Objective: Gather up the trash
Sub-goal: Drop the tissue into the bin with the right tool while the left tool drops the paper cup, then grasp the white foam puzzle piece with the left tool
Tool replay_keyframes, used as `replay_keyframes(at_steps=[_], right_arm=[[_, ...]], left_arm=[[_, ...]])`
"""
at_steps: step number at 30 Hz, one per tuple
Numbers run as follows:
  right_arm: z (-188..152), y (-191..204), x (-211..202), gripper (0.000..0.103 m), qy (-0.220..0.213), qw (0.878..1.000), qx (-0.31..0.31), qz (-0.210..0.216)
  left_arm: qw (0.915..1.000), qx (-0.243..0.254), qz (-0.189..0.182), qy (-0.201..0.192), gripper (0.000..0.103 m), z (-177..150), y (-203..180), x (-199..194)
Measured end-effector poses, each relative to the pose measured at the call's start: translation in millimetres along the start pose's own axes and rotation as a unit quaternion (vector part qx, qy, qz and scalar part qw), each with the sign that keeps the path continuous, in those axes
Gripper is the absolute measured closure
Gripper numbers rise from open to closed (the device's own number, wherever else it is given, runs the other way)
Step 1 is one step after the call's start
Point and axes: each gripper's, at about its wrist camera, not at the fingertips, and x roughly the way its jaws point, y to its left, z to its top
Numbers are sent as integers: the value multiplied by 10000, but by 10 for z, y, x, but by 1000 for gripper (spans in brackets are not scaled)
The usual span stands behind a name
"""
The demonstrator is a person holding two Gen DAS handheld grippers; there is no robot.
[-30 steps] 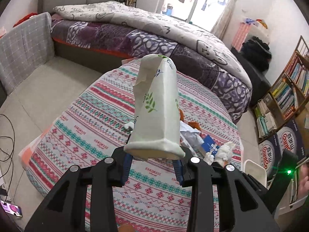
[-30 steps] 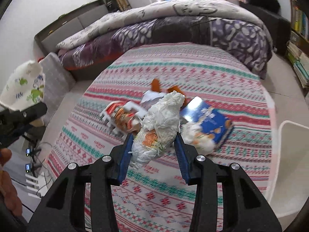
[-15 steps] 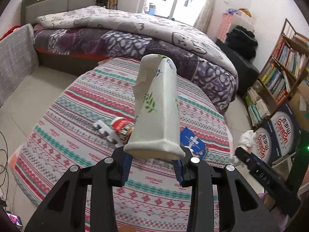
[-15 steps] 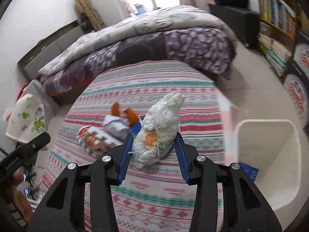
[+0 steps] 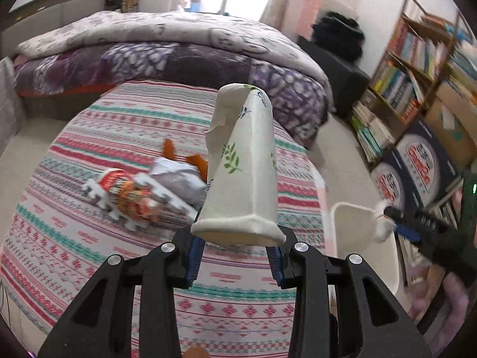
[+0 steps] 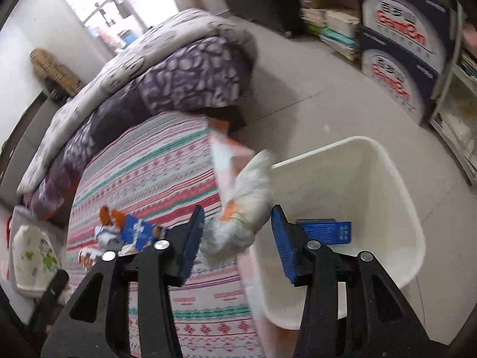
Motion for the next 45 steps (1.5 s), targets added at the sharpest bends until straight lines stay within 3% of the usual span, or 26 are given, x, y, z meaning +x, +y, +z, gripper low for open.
replay_keyframes(at_steps=[1,3,7,17,23,25,28,30,36,45], right_arm=[[15,-52,-35,30,-48,10000,69,-43],[55,-150,-99,21,-157,9995,267,-72],[117,-298,-179,15,-212,9986,485,-51],[252,-662,-317,13,-344,9961,808,-20],[313,-811,-365,13,-415,9944,972,4],[328,-843,-383,12,-445,9937,1025,2],[349,-848,-413,11,-495,9933,1042,14],[356,-817,-436,10,-559,9935,991,-1],[359,-665,-446,7,-633,9953,734,-30],[274,-190,-256,7,-529,9975,-243,-403]], left_arm=[[9999,109,-44,24,66,-25,-90,25],[9995,291,-112,55,66,-72,-246,64],[9977,590,-292,165,66,-168,-545,158],[9900,998,-839,530,66,-359,-1185,451],[9815,1157,-1268,845,64,-507,-1527,608],[9752,1149,-1618,979,63,-548,-1608,648],[9640,903,-2183,1217,30,-538,-1629,703],[9623,747,-2284,1278,29,-503,-1578,718],[9754,637,-1778,1134,29,-414,-1373,692],[9929,649,-448,891,29,-312,-917,617]])
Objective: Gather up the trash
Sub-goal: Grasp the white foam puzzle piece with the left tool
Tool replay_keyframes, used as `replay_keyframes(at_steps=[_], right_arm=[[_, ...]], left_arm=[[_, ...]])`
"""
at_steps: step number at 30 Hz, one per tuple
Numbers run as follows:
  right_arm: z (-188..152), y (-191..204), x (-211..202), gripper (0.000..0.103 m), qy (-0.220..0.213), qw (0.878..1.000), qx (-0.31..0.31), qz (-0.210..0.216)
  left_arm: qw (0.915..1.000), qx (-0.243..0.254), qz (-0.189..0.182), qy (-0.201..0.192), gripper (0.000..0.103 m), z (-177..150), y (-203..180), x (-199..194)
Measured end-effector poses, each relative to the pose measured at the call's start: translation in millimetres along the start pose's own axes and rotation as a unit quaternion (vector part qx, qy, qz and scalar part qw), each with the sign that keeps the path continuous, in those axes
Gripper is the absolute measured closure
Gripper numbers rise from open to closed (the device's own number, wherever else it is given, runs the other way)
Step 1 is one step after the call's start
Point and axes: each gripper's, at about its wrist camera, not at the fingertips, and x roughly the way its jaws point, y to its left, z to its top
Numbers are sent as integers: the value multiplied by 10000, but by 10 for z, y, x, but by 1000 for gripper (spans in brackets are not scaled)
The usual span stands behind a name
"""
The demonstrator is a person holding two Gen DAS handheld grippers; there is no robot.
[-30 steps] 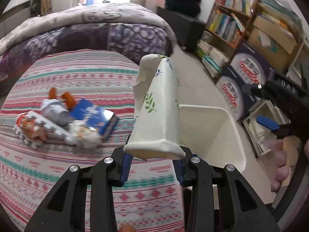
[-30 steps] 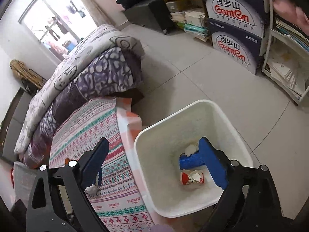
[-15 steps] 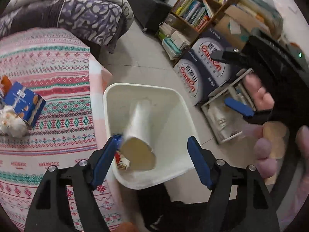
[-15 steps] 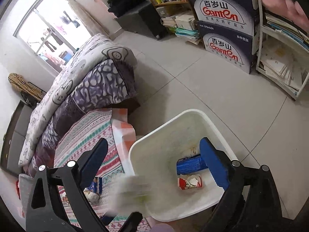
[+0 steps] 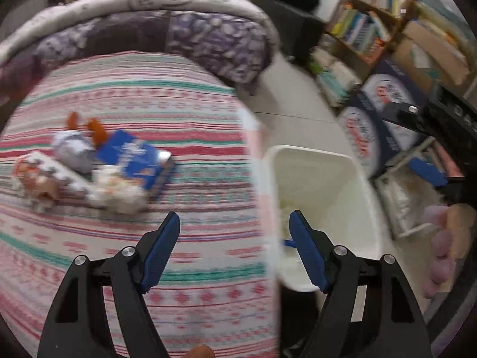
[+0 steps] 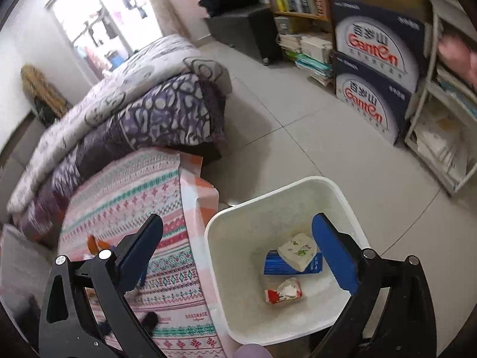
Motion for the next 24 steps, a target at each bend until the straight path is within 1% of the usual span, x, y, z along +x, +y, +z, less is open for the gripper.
replay_keyframes(at_steps=[2,6,9,11,12,14,17,18,20,21,23,24], right_arm=[[-30,108,42,7,21,9999,-164,-46],[-108,324,155,7,139,9987,-475,-91],[-175,486,227,7,188,9972,-717,-132],[-230,602,284,7,267,9956,-888,-140],[-259,648,302,7,299,9950,-947,-133],[-306,744,339,7,329,9933,-1104,-127],[-388,895,367,7,292,9894,-1411,-164],[-406,927,377,7,294,9885,-1472,-161],[-439,985,391,7,317,9866,-1592,-141],[-453,1009,399,7,332,9859,-1633,-134],[-475,1045,416,7,375,9845,-1707,-130],[-481,1054,425,7,397,9842,-1722,-125]], left_arm=[[9996,-123,255,20,29,10,144,17],[9956,-641,673,147,29,53,555,41],[9886,-1169,914,243,29,55,922,32],[9822,-1528,1050,292,29,53,1159,14],[9771,-1797,1095,309,29,52,1340,3],[9709,-2141,1034,302,29,53,1537,-29],[9566,-2850,535,289,30,39,1895,-41],[9531,-2977,440,312,32,29,1958,-27],[9439,-3276,165,374,39,10,2088,48],[9414,-3349,96,395,40,11,2117,83],[9361,-3492,-61,424,51,31,2116,154],[9323,-3589,-200,397,52,38,2127,198]])
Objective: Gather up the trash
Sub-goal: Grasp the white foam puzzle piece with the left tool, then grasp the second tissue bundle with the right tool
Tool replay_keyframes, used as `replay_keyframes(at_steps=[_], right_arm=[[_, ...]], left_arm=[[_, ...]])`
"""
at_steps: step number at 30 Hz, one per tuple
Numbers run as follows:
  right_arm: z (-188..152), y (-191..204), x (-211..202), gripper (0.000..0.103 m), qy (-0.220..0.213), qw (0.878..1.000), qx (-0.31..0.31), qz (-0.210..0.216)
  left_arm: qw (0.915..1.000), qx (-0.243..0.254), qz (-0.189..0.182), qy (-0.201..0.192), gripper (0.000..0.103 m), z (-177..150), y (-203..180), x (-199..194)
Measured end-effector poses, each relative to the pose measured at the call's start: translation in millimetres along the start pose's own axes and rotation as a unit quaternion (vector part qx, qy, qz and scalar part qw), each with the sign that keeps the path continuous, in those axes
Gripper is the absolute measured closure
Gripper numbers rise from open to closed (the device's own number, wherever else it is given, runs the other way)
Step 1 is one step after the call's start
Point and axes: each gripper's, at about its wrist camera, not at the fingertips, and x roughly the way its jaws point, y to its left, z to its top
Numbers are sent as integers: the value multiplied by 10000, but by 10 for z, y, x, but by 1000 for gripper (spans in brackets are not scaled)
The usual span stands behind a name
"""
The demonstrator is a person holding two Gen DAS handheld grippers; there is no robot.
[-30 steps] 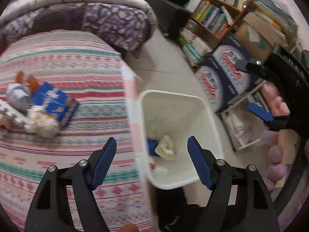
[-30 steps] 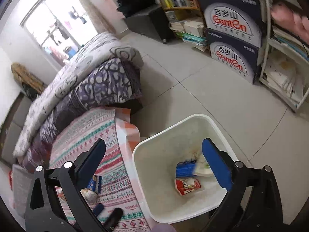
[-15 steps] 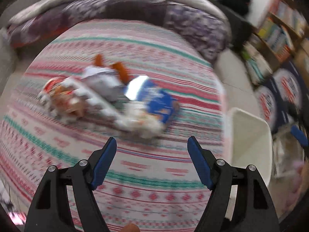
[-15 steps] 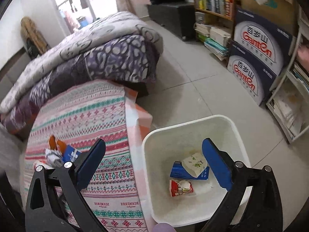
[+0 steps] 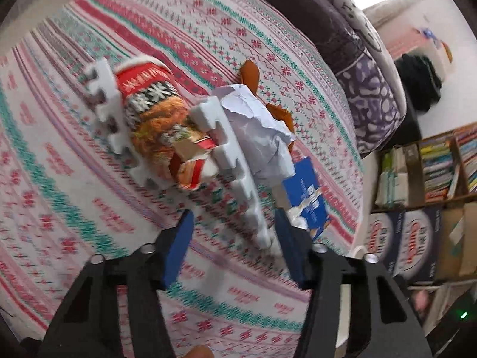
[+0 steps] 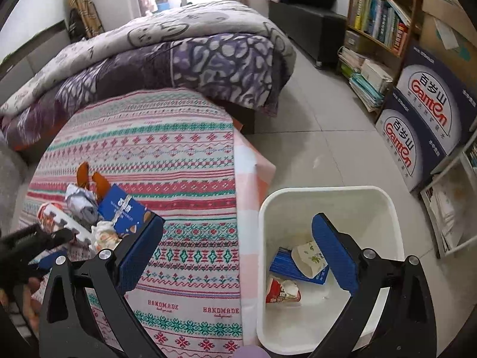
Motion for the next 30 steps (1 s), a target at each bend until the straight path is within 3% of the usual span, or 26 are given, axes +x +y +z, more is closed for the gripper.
replay_keyframes(at_steps=[6,10,16,22,27,30], right_arm=[[-7,116,52,7,72,9998,-139,95],[-38,275,82,7,127,9989,-388,249],[-146,656,204,7,383,9922,-1032,578],[-331,1133,264,12,404,9772,-1949,746],[-488,1508,383,22,473,9619,-2595,715],[-554,1653,489,27,609,9570,-2751,696]], left_arm=[[9990,-263,-366,74,61,82,-52,236],[9989,-214,-417,51,91,122,10,243],[9973,324,-658,-64,93,75,-85,-55],[9937,1005,-92,-486,93,-2,-150,-527],[9909,1006,317,-832,93,33,58,-868],[9911,914,327,-907,93,61,196,-1014]])
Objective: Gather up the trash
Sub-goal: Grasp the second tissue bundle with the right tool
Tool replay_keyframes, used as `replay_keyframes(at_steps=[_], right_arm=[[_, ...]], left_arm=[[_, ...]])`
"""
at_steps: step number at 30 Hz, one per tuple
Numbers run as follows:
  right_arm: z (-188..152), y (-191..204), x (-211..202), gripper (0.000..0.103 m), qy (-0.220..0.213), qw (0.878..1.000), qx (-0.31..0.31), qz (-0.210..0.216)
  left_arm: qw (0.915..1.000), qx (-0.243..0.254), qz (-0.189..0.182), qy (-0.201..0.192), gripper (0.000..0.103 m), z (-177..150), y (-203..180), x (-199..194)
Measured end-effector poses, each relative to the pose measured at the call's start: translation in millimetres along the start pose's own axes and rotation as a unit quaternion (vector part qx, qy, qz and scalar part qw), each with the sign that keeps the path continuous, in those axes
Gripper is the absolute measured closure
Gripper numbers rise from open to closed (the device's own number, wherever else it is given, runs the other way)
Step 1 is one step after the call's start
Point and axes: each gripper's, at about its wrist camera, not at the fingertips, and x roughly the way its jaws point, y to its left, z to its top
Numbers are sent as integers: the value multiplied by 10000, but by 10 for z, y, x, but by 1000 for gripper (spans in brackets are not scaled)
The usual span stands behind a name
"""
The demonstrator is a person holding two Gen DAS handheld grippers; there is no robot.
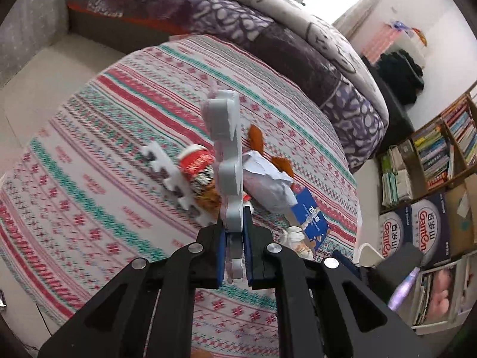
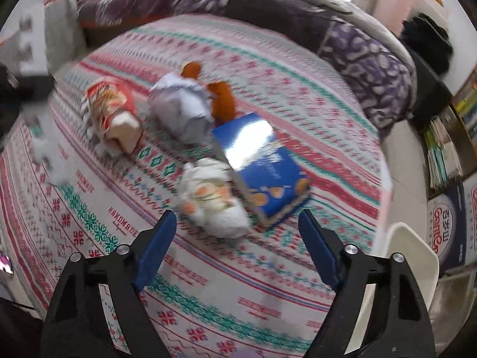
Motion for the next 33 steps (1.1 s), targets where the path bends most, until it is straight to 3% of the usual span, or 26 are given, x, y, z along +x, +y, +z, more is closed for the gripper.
replay_keyframes(at_steps=[5,7,10,20,33], right_arm=[[44,71,164,43,200,9997,135,24],[49,80,198,63,244,9996,165,32],[52,56,180,67,213,9991,336,156],[190,-138,-300,68,-631,9897,1116,639],[166,-490,-774,67,-1544,9710,1731,574]], left_arm=[[9999,-9,83,-88,93,20,121,-110],[9999,-39,83,-90,93,37,167,-119],[9999,-67,99,-101,93,47,218,-129],[9991,160,206,-348,93,23,150,-221],[9870,934,659,-1126,93,-113,-254,-341]])
